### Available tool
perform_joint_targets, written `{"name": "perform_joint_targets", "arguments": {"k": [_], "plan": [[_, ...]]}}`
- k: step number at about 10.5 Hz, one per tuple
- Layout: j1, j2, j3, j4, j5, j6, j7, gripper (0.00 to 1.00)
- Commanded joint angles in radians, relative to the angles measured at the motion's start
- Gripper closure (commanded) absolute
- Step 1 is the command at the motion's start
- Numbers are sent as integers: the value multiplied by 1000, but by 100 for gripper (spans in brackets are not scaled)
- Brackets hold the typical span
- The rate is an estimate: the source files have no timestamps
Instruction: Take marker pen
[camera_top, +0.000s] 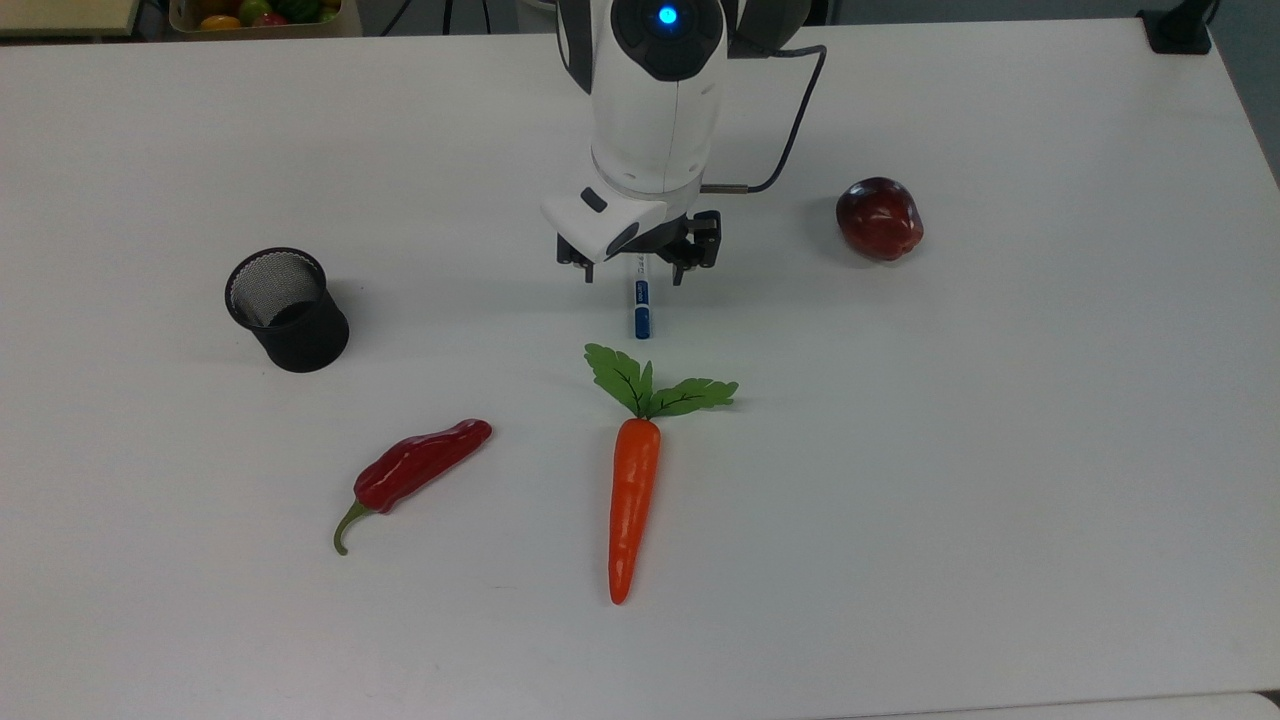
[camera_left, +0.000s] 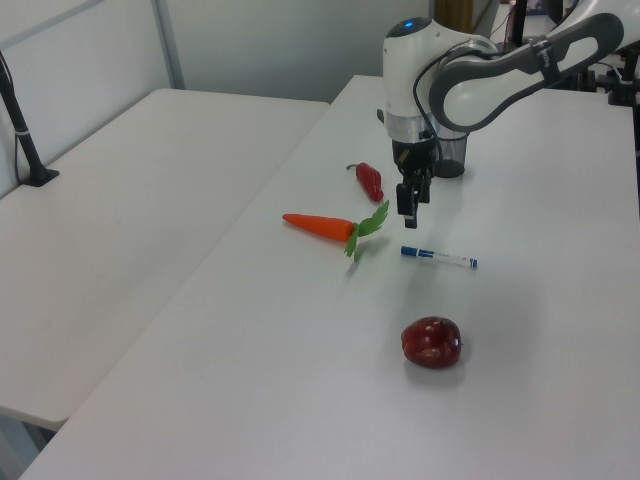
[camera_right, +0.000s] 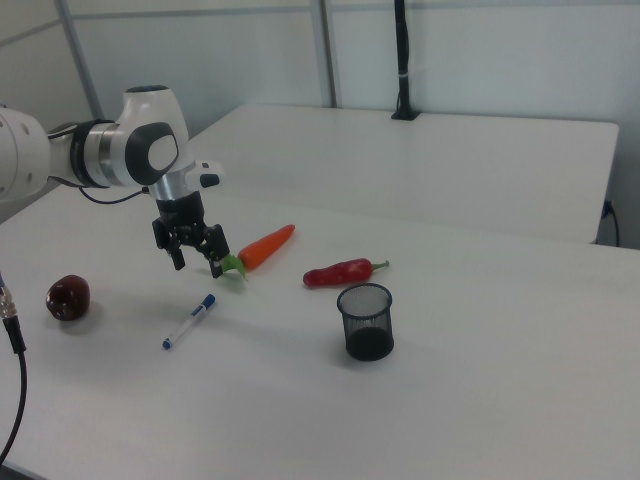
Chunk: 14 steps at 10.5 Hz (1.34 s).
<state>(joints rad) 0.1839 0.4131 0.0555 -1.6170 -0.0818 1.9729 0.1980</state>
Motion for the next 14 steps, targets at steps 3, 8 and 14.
{"name": "perform_joint_targets", "arguments": {"k": [3,8,14], "plan": [[-1,-112,-2,-6,-23,-49,-34,0],[-72,-301,-11,-9,-7,-228,-159,0],[-222,-422,41,-4,0,-391,-241,0]]}}
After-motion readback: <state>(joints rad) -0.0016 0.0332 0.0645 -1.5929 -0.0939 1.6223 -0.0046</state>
